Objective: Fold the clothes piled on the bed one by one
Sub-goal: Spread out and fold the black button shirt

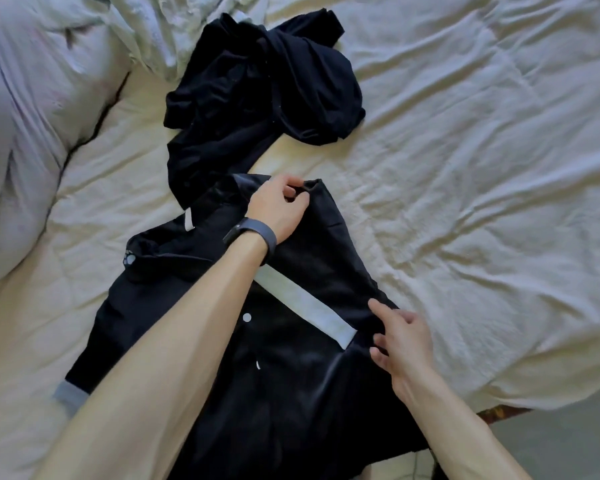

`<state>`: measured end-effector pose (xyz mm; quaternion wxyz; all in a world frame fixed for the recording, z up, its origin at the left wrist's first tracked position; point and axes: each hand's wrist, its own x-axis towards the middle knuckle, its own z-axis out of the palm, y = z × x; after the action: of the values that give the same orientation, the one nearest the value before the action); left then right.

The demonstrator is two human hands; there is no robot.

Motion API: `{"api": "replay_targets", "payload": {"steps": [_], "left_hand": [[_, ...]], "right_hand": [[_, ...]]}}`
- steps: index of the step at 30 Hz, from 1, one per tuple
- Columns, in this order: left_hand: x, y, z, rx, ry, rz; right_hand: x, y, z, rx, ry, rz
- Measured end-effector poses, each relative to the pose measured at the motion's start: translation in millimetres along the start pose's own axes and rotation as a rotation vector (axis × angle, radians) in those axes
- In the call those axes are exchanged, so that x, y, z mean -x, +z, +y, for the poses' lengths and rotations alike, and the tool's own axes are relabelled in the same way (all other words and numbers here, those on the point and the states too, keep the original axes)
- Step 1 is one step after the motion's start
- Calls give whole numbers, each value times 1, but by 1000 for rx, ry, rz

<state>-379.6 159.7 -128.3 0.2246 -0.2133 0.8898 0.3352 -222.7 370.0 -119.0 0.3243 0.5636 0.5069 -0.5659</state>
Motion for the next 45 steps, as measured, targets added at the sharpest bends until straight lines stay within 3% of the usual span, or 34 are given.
{"api": "replay_targets", "payload": {"steps": [3, 6, 8, 11, 13, 16, 20, 26, 30, 32, 34, 37, 40, 42, 45], "left_hand": [[10, -36, -36, -108, 59, 231], [2, -71, -74, -204, -151, 326], [-8, -87, -95, -308, -268, 265], [-25, -97, -119, -477, -259, 142], [-33, -95, -128, -515, -207, 188], [-33, -86, -133, -485, -161, 313], [-29, -76, -137, -453, -129, 405], [-9, -64, -137, -274, -95, 463], [53, -21, -139, -284, -5, 506], [95, 13, -146, -316, -11, 492], [135, 47, -153, -308, -92, 432], [186, 79, -174, -289, -227, 253], [229, 81, -207, -302, -272, 134], [252, 66, -225, -267, -295, 200], [276, 33, -250, -127, -404, 545]], "right_hand": [[15, 13, -27, 224, -304, 54], [5, 52, -72, 375, -642, 24], [-15, 84, -104, 518, -757, -79], [-50, 126, -133, 756, -802, -171], [-67, 143, -141, 888, -859, -109], [-81, 147, -144, 812, -872, 59], [-81, 144, -145, 635, -890, 138], [-69, 138, -152, 813, -977, 152], [-54, 141, -124, 1102, -1401, 230], [-46, 144, -92, 1280, -1683, 146], [-49, 142, -60, 1533, -1829, -26], [-67, 132, -32, 1956, -1556, -155], [-71, 133, -29, 2003, -1391, -131], [-62, 138, -29, 2014, -1356, -111], [-37, 139, -20, 1971, -1407, -67]]}}
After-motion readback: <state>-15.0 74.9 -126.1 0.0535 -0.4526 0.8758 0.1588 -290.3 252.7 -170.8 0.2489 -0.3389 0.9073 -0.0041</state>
